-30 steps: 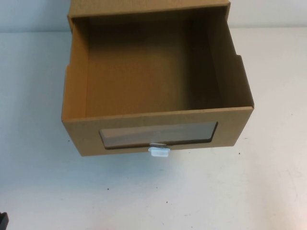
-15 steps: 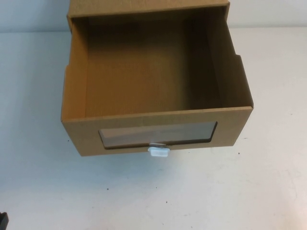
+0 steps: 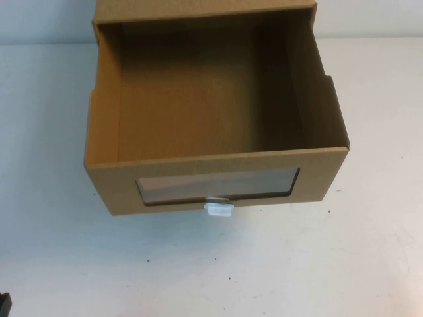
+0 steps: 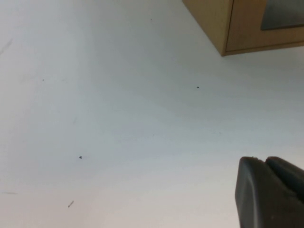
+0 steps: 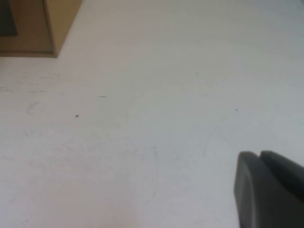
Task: Open the shoe box
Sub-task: 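Pull the top drawer of the cardboard box fully open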
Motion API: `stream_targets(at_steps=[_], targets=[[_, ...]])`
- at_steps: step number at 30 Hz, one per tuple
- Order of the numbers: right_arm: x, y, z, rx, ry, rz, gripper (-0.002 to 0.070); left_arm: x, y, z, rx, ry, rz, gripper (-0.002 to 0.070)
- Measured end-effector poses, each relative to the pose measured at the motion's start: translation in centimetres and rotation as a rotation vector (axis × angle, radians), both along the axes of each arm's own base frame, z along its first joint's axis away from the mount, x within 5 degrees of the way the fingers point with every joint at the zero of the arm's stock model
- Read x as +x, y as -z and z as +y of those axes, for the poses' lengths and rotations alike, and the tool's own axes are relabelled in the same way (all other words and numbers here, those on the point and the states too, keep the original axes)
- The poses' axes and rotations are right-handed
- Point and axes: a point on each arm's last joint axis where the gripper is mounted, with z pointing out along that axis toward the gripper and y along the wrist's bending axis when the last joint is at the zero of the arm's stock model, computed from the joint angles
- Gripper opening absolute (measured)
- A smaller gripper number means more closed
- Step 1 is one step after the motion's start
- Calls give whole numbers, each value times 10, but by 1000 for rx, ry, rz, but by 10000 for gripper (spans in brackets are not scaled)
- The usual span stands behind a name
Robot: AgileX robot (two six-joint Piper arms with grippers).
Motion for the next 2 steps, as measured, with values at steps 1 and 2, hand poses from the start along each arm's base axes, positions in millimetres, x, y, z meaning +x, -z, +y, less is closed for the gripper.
stream_targets(at_steps=[1,2], targets=[[0,0,0,0,0,0,-13,0,0,0,0,0,0,-5],[0,0,0,0,0,0,-13,0,0,0,0,0,0,-5]])
